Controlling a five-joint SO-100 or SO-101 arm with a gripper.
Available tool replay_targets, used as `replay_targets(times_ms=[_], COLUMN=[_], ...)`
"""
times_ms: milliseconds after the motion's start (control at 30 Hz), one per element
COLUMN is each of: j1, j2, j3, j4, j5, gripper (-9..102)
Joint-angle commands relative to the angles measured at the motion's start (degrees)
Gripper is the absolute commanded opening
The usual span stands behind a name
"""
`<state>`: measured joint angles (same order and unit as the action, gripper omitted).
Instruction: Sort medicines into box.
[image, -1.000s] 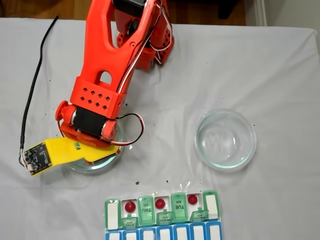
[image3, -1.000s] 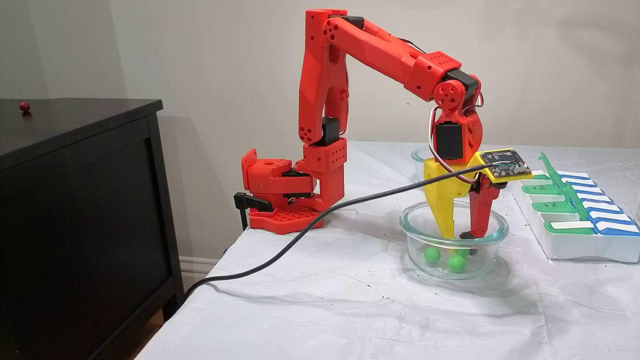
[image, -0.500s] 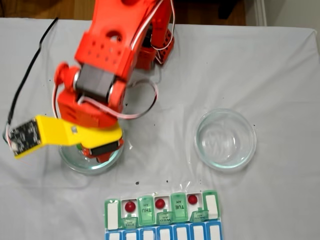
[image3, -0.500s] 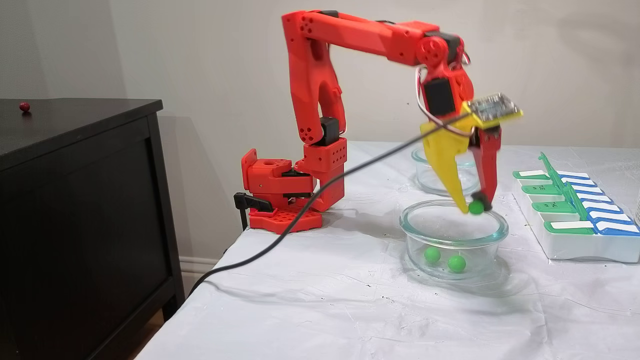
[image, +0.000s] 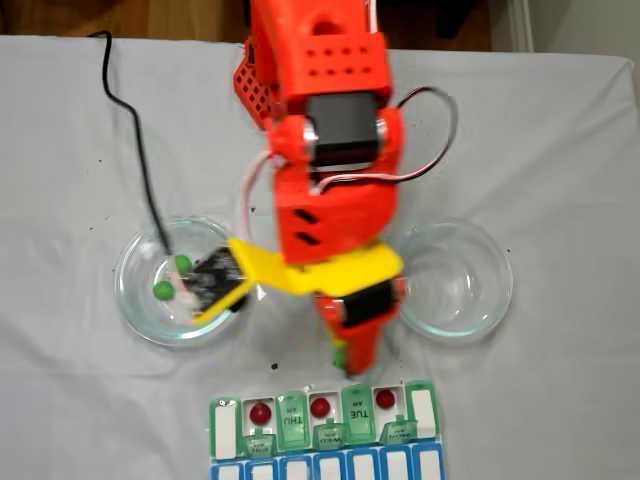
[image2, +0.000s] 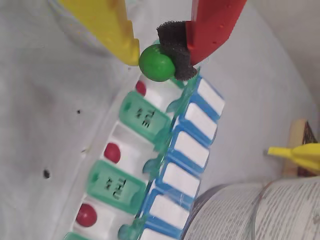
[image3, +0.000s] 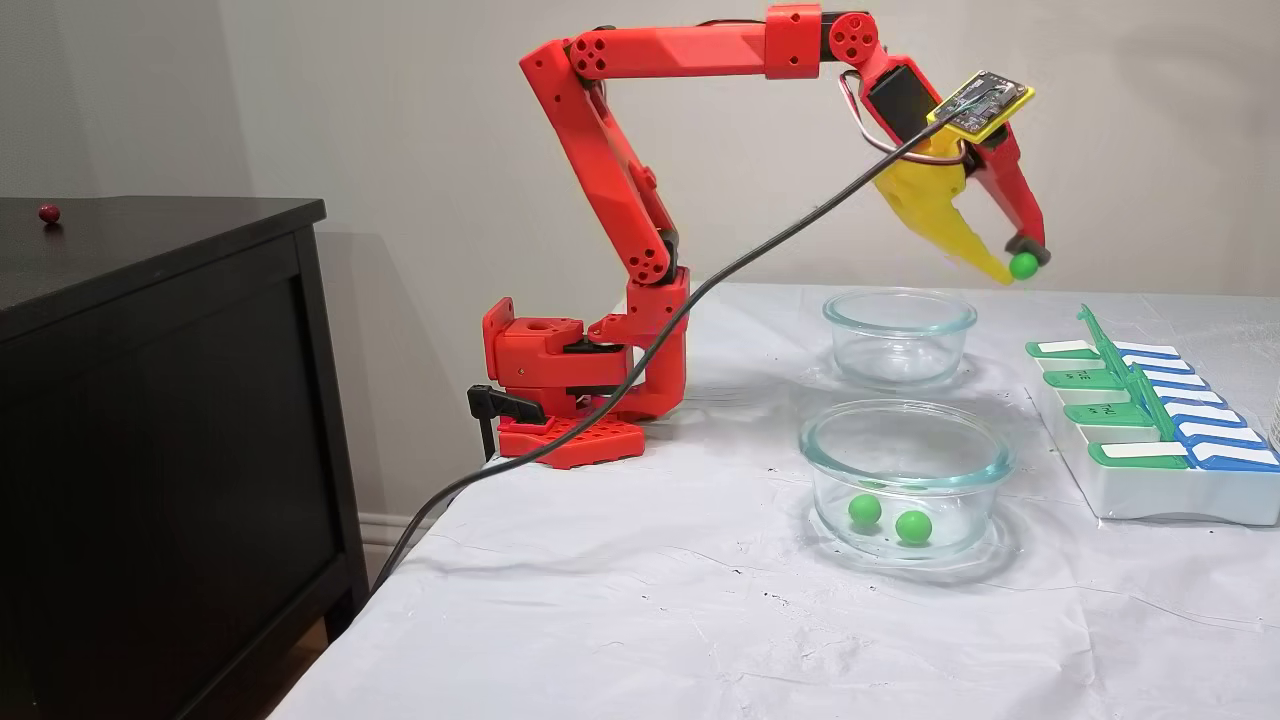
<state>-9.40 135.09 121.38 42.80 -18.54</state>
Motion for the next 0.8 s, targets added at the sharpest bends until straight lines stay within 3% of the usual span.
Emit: replay_targets(times_ms=[0, 767], j1=[-4.22, -6.15], j2=[-2.99, -16.44], j3=[-2.99, -3.96], j4=[-5.27, -19.07], j5=[2.55, 3.43], gripper=[0, 0])
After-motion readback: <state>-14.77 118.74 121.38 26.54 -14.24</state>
